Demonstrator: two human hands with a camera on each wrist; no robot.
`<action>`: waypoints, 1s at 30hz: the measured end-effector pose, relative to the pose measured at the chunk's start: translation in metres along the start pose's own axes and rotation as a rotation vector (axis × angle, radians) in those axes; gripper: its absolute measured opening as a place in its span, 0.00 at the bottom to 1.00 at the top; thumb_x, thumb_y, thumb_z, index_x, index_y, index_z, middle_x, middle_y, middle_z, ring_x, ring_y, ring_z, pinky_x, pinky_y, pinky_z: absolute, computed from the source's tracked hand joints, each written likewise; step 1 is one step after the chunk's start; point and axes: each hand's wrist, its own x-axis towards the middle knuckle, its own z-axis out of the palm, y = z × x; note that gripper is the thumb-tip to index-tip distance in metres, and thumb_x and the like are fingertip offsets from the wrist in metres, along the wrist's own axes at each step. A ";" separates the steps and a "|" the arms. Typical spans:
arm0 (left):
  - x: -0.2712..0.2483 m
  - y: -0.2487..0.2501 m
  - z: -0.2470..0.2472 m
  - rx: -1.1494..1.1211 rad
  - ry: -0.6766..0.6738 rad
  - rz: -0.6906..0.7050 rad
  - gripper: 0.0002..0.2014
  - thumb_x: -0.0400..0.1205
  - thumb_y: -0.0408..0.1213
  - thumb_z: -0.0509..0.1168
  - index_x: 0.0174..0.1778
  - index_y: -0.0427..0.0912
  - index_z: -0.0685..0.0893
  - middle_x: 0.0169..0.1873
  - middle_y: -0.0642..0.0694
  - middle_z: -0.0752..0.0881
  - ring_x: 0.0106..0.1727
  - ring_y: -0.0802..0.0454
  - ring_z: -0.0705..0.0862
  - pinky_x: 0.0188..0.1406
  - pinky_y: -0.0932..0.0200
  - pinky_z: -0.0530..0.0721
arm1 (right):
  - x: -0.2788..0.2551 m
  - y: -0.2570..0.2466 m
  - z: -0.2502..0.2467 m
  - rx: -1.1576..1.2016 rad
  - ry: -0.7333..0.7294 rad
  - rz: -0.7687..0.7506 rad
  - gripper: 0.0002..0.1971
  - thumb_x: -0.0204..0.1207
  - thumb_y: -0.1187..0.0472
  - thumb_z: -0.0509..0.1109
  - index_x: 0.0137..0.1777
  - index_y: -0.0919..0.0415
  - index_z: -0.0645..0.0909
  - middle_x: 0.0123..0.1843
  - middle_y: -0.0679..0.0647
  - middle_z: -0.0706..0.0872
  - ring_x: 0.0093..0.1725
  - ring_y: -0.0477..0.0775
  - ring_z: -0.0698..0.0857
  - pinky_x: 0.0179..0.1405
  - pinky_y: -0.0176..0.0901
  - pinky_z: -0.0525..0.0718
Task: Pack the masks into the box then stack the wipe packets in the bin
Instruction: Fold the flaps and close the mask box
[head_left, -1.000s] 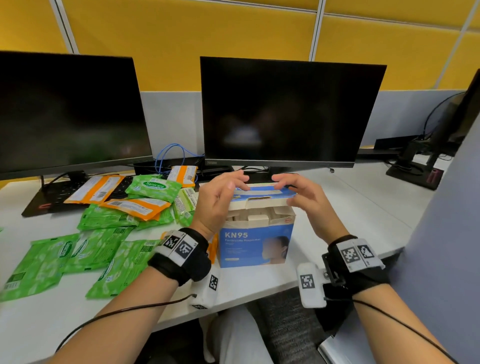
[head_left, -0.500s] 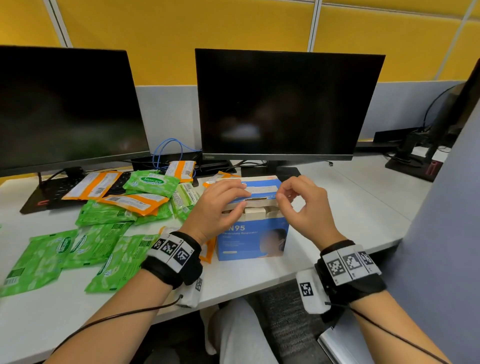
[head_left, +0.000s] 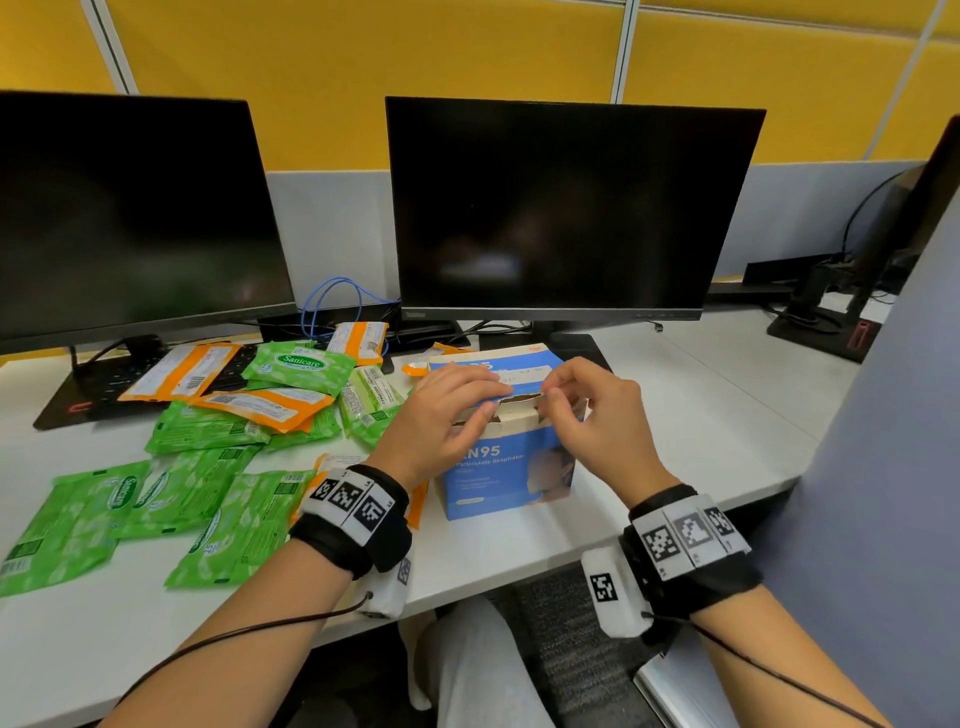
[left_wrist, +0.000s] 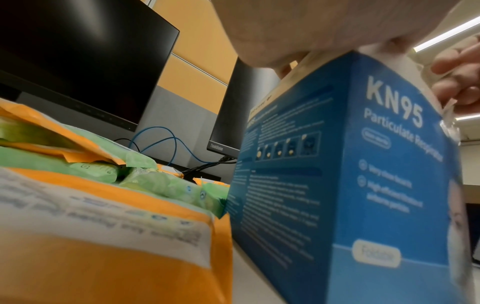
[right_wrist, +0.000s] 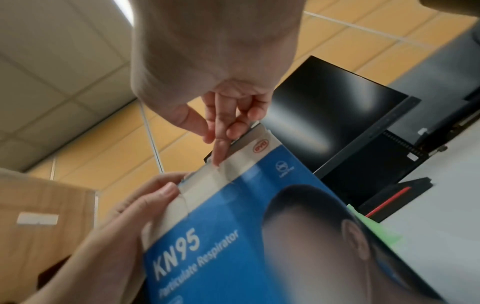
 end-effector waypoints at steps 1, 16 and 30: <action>0.000 0.000 0.000 0.000 -0.002 -0.004 0.17 0.84 0.45 0.54 0.63 0.48 0.84 0.60 0.51 0.84 0.66 0.59 0.77 0.68 0.62 0.69 | 0.001 0.000 -0.001 0.072 -0.011 0.040 0.03 0.76 0.59 0.65 0.43 0.53 0.80 0.38 0.48 0.89 0.39 0.41 0.85 0.33 0.29 0.78; -0.003 0.001 -0.001 -0.112 0.018 -0.061 0.20 0.85 0.44 0.49 0.63 0.46 0.83 0.61 0.51 0.85 0.66 0.61 0.77 0.68 0.54 0.74 | -0.001 -0.004 -0.001 0.124 -0.047 0.157 0.03 0.76 0.64 0.68 0.46 0.56 0.82 0.36 0.52 0.88 0.33 0.44 0.80 0.30 0.29 0.75; 0.002 -0.001 -0.001 -0.132 -0.006 -0.085 0.20 0.85 0.44 0.49 0.65 0.45 0.82 0.66 0.49 0.82 0.72 0.60 0.73 0.73 0.57 0.70 | 0.003 -0.005 -0.011 0.095 -0.220 0.046 0.04 0.80 0.61 0.66 0.46 0.51 0.80 0.33 0.42 0.86 0.41 0.29 0.82 0.32 0.25 0.78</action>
